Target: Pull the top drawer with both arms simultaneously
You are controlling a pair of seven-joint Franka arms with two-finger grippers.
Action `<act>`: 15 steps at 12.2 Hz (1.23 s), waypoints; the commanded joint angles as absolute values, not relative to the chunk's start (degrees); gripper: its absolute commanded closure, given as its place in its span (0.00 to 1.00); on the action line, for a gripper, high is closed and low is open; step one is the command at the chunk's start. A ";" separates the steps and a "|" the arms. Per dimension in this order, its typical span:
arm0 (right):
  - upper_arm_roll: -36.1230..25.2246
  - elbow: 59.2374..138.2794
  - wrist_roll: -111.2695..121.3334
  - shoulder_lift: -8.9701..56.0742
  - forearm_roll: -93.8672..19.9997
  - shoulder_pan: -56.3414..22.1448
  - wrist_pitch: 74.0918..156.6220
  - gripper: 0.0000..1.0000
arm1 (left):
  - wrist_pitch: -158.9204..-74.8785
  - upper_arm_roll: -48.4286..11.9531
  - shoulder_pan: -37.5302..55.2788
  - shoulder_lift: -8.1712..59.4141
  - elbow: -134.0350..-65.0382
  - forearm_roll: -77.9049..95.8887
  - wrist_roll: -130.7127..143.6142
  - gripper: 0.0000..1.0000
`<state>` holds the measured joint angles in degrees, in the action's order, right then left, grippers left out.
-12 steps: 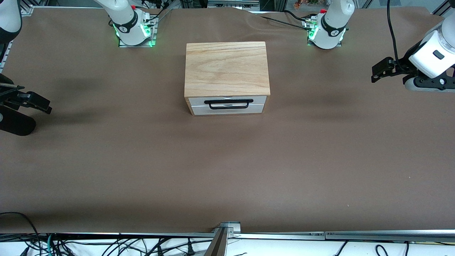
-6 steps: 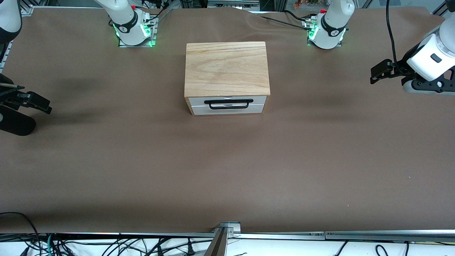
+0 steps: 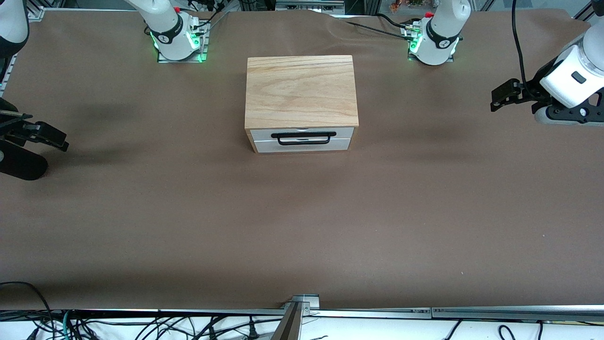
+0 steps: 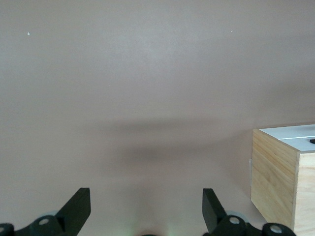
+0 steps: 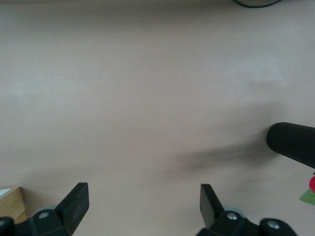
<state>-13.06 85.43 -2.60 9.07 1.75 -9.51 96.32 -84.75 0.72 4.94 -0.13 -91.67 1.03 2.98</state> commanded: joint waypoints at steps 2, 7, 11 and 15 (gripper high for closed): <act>-13.01 84.55 -2.11 9.23 2.46 -9.40 96.06 0.00 | -84.81 1.05 5.01 -0.26 -92.02 2.20 3.16 0.00; -13.09 84.55 -2.11 9.23 2.46 -9.40 96.06 0.00 | -84.81 1.05 5.01 -0.26 -92.28 2.20 3.16 0.00; -13.01 85.07 -2.72 10.45 2.20 -9.84 95.98 0.00 | -84.81 1.05 5.01 -0.18 -92.29 2.20 3.16 0.00; -12.48 85.95 -3.16 13.35 -0.94 -12.56 93.44 0.00 | -89.10 1.05 4.83 0.97 -94.47 2.90 3.25 0.00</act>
<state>-12.76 85.65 -2.61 12.25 1.15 -10.86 95.29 -86.13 0.73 4.89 0.78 -92.37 1.23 3.00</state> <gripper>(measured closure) 0.000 0.000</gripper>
